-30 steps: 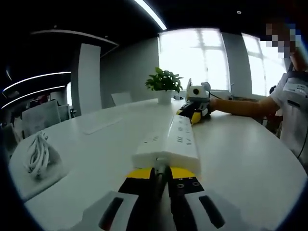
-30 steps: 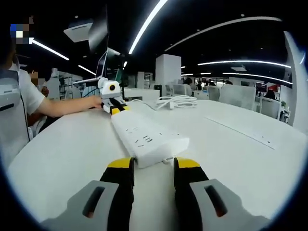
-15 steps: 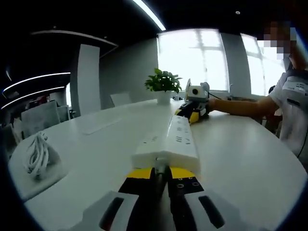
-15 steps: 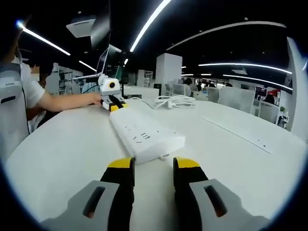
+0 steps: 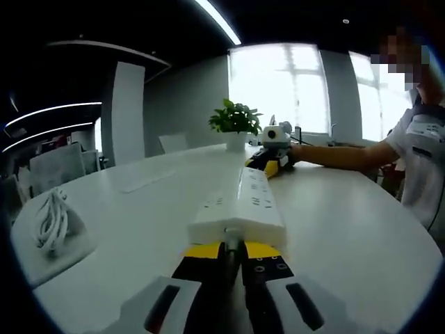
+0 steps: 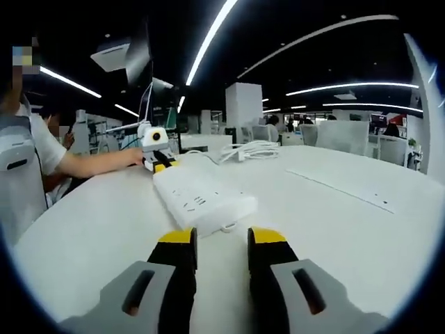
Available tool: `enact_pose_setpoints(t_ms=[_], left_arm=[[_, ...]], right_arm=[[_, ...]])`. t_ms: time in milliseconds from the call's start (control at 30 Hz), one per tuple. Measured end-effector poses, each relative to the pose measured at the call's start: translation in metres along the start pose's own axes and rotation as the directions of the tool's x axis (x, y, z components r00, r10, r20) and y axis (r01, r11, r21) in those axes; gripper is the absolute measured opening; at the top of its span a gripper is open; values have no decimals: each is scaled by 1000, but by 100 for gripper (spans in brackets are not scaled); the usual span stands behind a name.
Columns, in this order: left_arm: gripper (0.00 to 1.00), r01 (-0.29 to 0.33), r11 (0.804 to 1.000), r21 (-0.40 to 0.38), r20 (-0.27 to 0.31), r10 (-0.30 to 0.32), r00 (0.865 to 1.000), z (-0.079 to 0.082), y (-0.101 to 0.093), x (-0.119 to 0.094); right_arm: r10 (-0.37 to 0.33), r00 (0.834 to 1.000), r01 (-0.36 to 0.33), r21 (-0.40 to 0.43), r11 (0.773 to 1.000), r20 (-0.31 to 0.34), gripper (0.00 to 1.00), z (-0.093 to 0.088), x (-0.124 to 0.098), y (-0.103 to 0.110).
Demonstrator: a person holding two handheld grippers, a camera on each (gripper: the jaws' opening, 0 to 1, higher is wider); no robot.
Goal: Straighten the power strip on the desk, plug the charger into it
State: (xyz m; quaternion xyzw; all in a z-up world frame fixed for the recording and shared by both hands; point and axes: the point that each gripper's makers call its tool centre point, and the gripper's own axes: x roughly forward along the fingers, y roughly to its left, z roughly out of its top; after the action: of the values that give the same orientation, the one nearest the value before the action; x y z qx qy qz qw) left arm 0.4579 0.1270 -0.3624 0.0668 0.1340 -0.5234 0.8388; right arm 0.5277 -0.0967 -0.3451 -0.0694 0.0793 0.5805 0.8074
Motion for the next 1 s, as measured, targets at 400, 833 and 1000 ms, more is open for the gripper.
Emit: enact_pose_setpoints(t_ms=[400, 833, 1000], left_arm=[[13, 1, 1000, -5, 0, -1, 1000, -1, 1, 0], [12, 9, 1000, -12, 0, -9, 1000, -3, -1, -1], [12, 18, 1000, -13, -1, -18, 1000, -4, -3, 0]], right_arm=[[-22, 999, 18, -108, 994, -38, 31, 0, 18, -8], [77, 995, -79, -35, 996, -56, 15, -4, 21, 3], [118, 992, -120, -41, 992, -53, 8, -5, 23, 10]])
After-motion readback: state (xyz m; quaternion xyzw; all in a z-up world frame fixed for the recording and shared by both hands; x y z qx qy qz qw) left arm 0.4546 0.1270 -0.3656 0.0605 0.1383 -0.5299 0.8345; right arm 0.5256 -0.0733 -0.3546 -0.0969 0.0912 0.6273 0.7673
